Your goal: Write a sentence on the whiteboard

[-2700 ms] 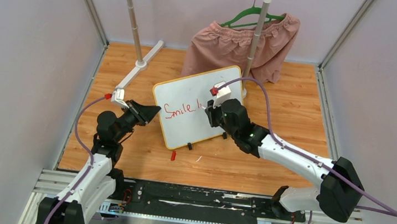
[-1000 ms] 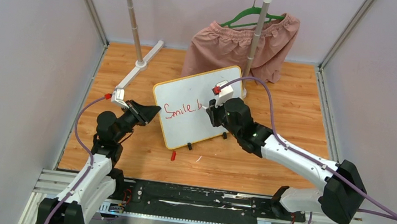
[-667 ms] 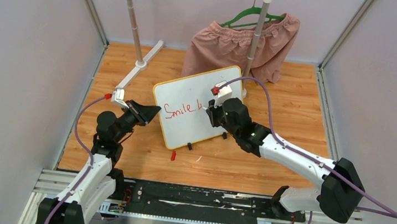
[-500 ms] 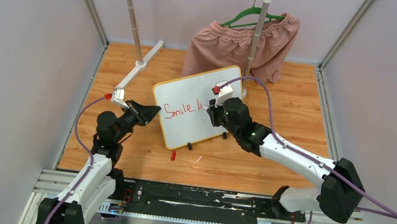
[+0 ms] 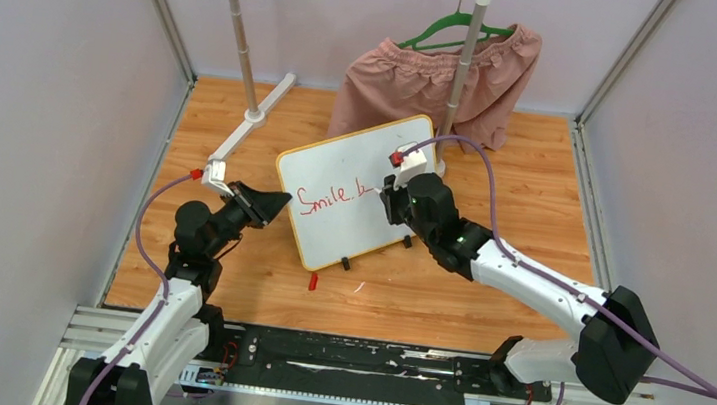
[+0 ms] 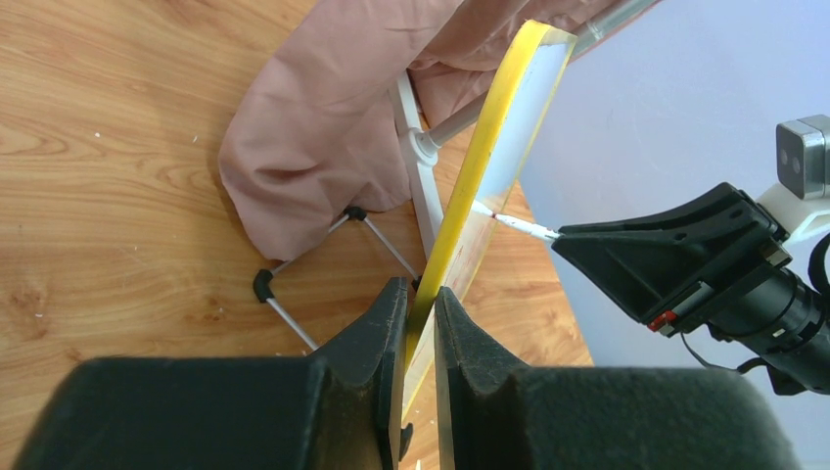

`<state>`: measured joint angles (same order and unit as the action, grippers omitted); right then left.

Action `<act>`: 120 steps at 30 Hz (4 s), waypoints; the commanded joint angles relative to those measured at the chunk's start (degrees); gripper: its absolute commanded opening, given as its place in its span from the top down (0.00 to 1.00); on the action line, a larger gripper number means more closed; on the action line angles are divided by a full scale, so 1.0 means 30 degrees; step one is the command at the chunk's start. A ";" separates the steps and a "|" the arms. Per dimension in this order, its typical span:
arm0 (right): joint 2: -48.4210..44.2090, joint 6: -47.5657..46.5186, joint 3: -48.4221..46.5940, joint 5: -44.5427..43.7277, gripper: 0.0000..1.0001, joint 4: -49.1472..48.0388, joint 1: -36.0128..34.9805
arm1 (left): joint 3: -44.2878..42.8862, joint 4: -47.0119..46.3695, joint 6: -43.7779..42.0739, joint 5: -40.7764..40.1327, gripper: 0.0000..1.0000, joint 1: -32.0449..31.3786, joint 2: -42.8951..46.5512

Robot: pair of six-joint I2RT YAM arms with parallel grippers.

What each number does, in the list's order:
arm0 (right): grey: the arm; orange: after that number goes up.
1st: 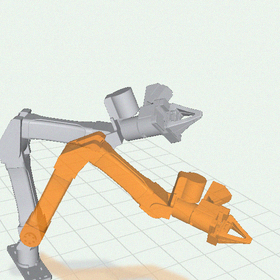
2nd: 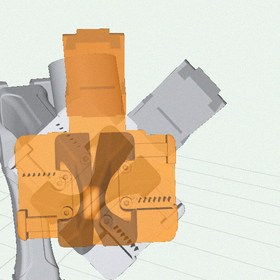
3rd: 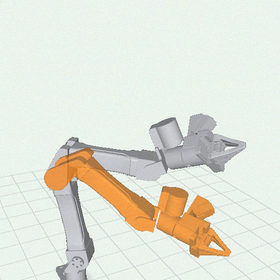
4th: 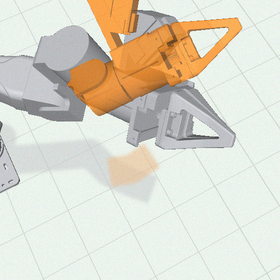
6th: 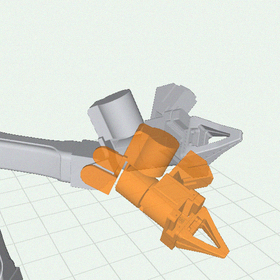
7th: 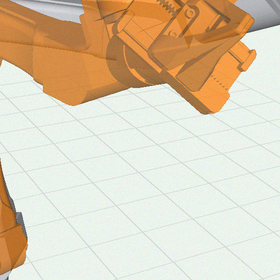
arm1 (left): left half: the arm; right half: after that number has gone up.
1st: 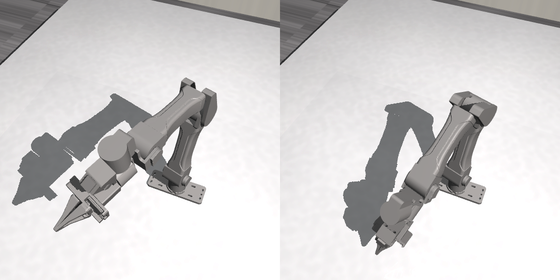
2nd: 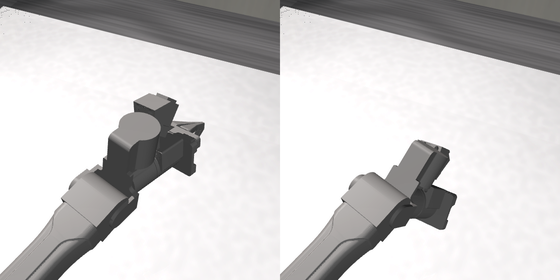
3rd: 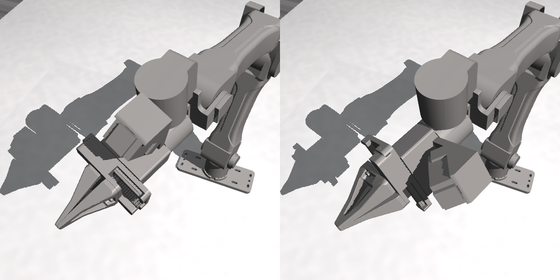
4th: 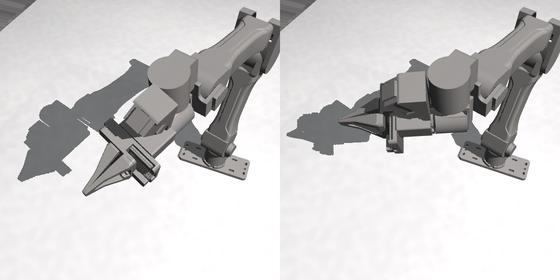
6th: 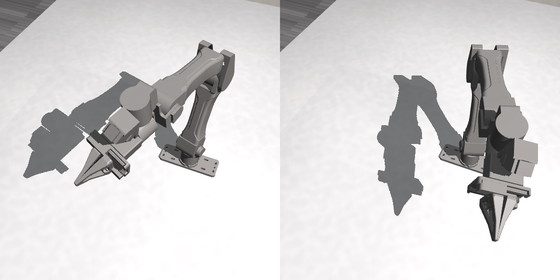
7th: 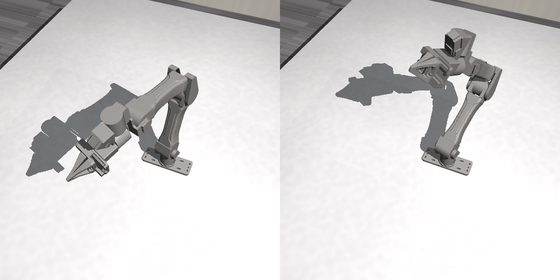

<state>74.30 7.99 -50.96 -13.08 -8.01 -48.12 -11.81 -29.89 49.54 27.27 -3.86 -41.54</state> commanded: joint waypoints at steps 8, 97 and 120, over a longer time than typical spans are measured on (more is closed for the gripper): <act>0.0336 -0.0204 -0.1187 0.0152 1.00 -0.0170 0.0248 | 0.0040 -0.0228 0.0069 0.0301 1.00 0.0045 0.0104; -0.6646 0.0452 0.2364 0.3350 1.00 0.1147 0.0219 | 0.1093 0.0793 0.0908 0.0501 0.43 0.0041 0.1746; -0.6390 0.0592 0.2484 0.3353 1.00 0.0934 0.0223 | 0.2064 0.0823 0.0781 0.1531 0.50 -0.1278 0.1600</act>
<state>55.40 9.43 -44.03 -3.16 -4.64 -47.83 -6.22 -26.81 52.51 30.44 -6.52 -36.71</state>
